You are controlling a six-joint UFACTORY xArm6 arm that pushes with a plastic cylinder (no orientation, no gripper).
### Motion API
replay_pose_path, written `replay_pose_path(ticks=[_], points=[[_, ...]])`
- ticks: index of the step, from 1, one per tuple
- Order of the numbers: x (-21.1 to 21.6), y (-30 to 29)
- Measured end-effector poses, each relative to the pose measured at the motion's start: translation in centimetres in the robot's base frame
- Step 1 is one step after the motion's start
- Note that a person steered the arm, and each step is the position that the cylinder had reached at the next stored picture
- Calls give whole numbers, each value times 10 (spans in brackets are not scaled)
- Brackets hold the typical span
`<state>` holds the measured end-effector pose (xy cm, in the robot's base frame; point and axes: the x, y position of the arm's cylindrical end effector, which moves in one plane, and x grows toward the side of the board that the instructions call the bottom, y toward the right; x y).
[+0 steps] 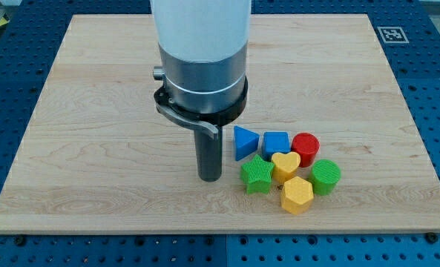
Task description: Slide the yellow hexagon slightly right
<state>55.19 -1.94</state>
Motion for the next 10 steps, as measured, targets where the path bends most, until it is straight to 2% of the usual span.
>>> replay_pose_path(ticks=[2, 5, 6, 10], points=[[34, 43], [42, 97], [67, 82], [58, 91]])
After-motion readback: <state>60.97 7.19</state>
